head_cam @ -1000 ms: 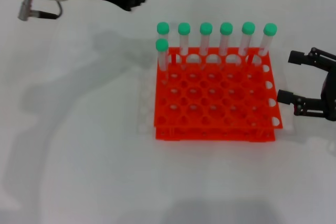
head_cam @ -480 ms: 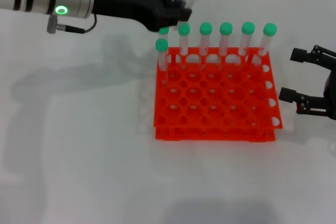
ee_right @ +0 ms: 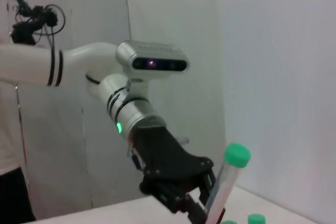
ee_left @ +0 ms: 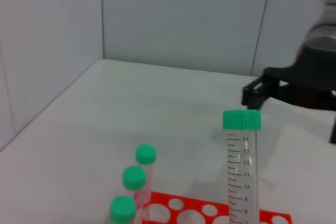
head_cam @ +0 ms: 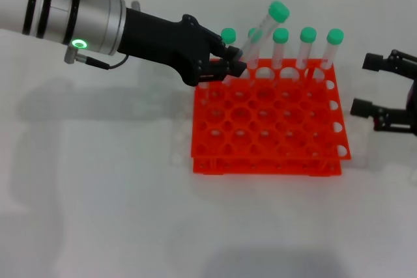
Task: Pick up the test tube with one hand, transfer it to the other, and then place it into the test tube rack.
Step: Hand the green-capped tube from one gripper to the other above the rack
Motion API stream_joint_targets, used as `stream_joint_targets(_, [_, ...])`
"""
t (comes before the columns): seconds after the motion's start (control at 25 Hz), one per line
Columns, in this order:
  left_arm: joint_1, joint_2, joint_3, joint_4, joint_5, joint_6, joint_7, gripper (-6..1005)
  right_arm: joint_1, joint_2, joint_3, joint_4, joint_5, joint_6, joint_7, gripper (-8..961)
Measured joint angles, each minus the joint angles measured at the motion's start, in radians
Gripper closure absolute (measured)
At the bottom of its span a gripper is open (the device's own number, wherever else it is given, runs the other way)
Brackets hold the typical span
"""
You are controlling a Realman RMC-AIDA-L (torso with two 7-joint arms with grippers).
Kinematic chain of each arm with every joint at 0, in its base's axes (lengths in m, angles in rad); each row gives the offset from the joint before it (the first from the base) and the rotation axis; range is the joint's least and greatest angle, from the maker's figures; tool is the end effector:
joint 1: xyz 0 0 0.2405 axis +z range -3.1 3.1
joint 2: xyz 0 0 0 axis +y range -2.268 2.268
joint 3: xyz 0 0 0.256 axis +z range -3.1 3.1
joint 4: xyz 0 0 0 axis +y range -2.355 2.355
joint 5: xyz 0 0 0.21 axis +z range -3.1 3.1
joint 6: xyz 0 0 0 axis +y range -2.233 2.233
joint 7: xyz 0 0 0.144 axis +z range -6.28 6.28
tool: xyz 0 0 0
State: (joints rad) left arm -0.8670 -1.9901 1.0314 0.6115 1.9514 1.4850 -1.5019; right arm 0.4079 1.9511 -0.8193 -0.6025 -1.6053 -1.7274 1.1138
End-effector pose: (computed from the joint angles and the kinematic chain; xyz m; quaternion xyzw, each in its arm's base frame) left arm -0.1511 0.3952 -0.0153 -0.9873 -0.0694 -0.1401 0.0289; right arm 0.2725 0.3049 0.0555 -0.9186 0.0880 0.3431 0.1753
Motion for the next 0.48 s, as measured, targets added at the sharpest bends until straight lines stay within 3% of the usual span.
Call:
stream_joint_targets(0.28, [-0.002, -0.019, 0.003, 0.005, 0.010, -0.012, 0.026, 751, 0.053, -0.027, 0.045, 0.005, 0.018, -0.008, 0.197, 84])
stream_joint_targets(0.48, [-0.004, -0.035, 0.002, 0.005, 0.028, -0.036, 0.052, 745, 0.063, -0.004, 0.052, 0.021, 0.096, -0.005, 0.222, 83])
